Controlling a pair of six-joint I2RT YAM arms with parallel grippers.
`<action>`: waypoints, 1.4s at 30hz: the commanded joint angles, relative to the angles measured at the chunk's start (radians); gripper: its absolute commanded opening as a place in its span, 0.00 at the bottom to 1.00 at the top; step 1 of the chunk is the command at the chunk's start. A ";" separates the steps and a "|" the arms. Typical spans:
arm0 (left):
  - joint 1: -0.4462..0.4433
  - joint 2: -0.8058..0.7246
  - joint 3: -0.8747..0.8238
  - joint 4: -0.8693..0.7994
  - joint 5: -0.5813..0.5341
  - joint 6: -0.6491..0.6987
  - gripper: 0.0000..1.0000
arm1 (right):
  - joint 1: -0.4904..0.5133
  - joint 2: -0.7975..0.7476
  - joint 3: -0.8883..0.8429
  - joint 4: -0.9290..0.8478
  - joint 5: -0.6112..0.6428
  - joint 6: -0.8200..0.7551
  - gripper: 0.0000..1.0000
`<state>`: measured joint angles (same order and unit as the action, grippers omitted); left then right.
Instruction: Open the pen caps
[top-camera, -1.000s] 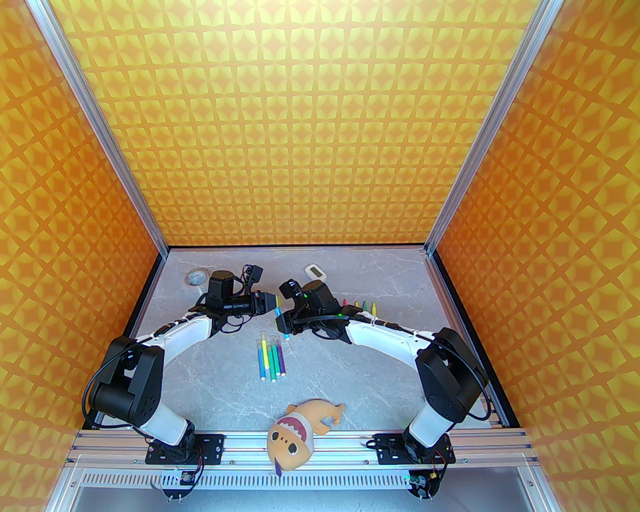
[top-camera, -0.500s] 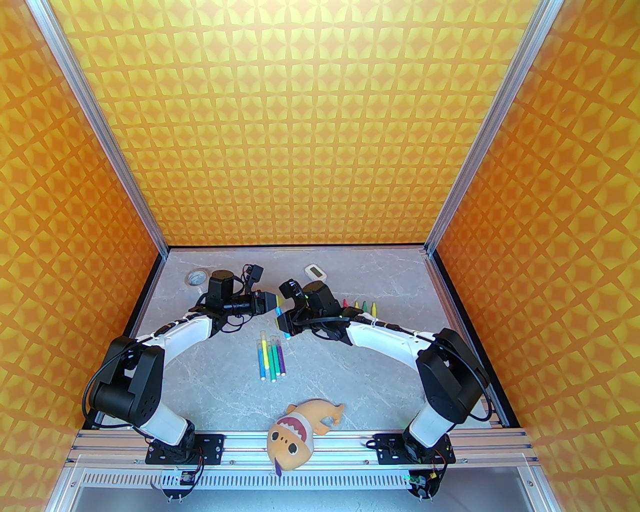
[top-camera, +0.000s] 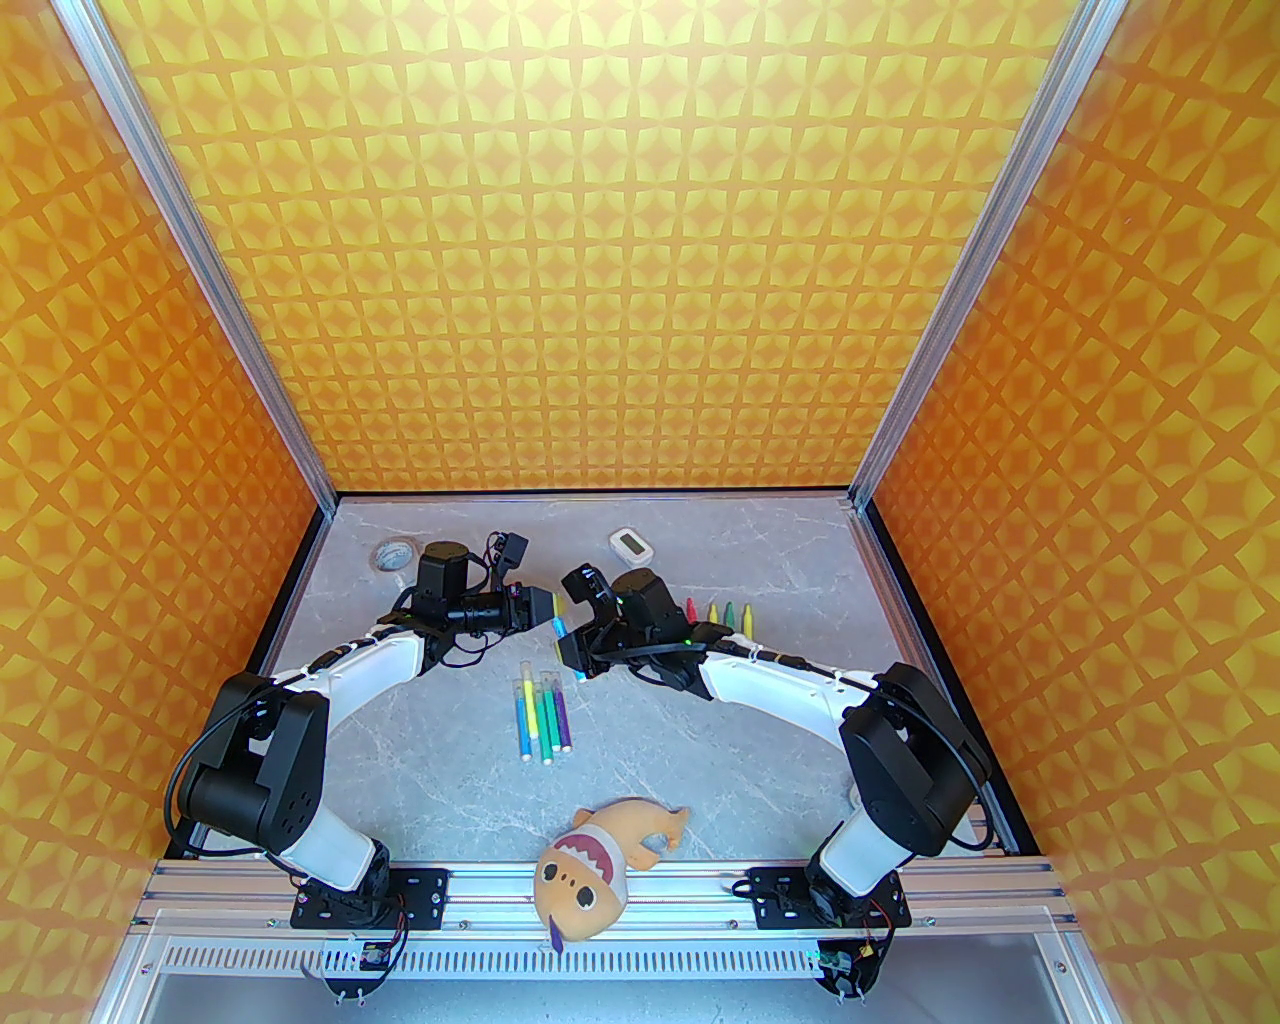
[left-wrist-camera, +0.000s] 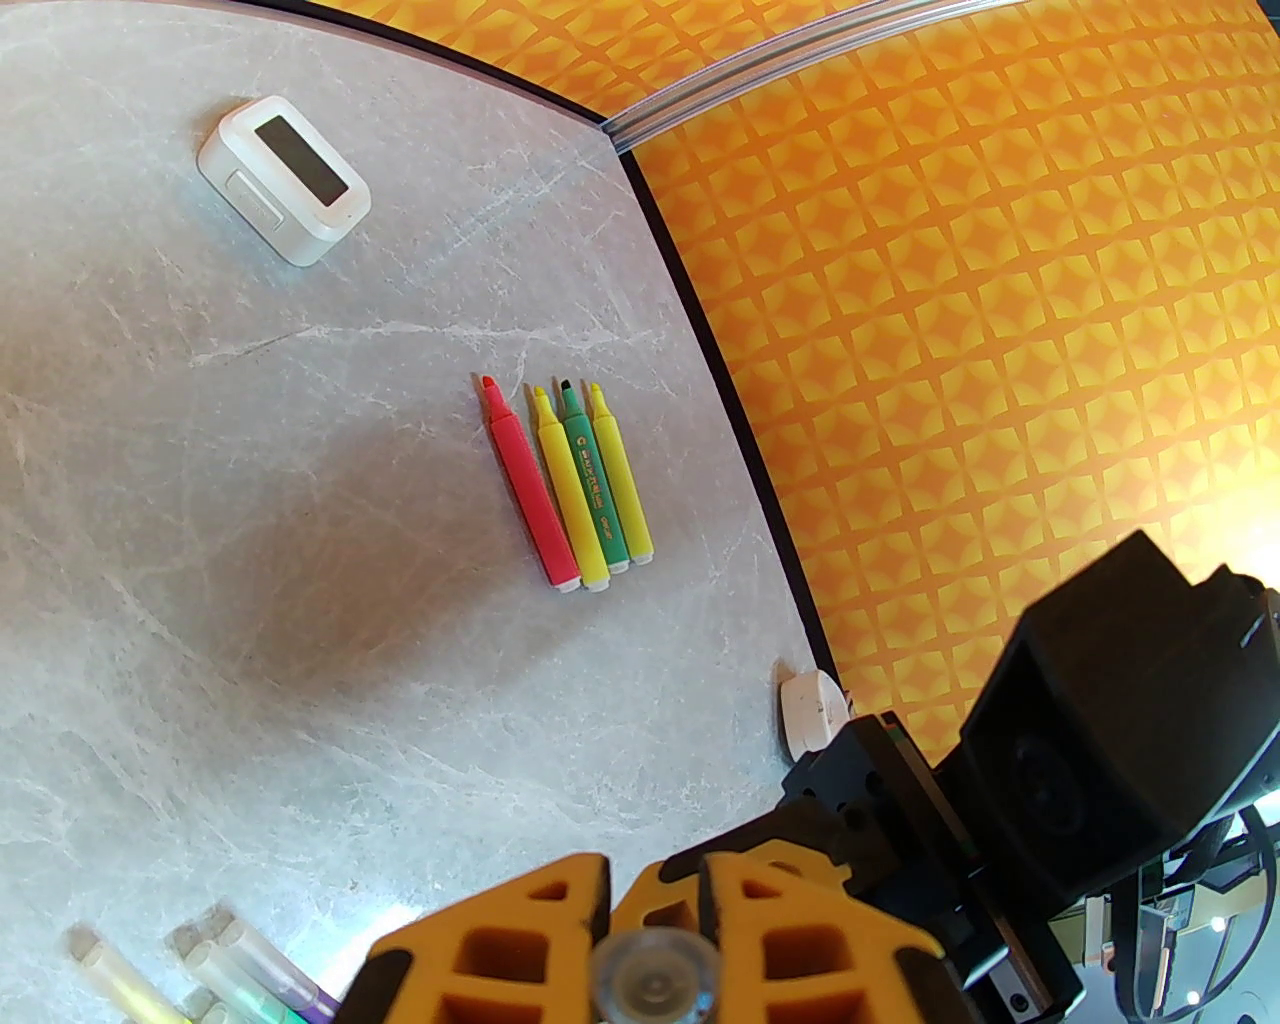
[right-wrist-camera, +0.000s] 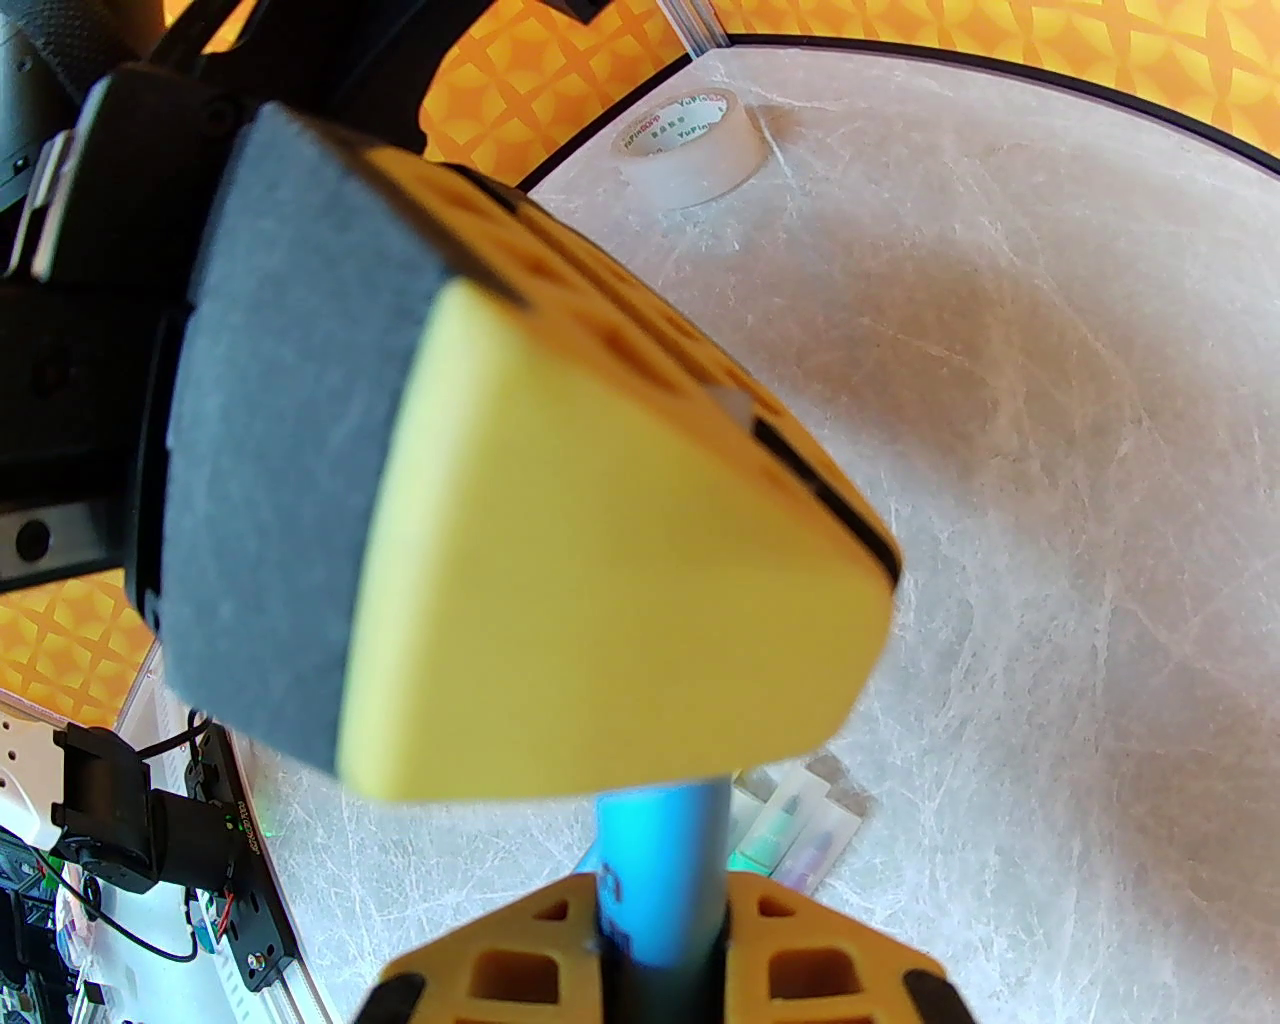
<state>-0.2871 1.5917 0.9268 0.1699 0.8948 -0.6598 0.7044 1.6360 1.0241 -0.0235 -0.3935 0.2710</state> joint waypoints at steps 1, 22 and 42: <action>0.071 -0.063 0.062 0.073 -0.072 -0.030 0.00 | -0.005 -0.020 -0.070 -0.151 0.002 -0.020 0.00; 0.272 -0.174 0.112 -0.711 -0.712 0.321 0.00 | -0.313 -0.051 -0.013 -0.356 0.430 0.005 0.00; 0.411 -0.060 0.060 -0.783 -0.957 0.349 0.00 | -0.582 0.085 0.065 -0.474 0.657 -0.013 0.00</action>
<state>0.1123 1.5146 0.9733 -0.5808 -0.0162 -0.3305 0.1356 1.6920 1.0634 -0.4633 0.2203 0.2569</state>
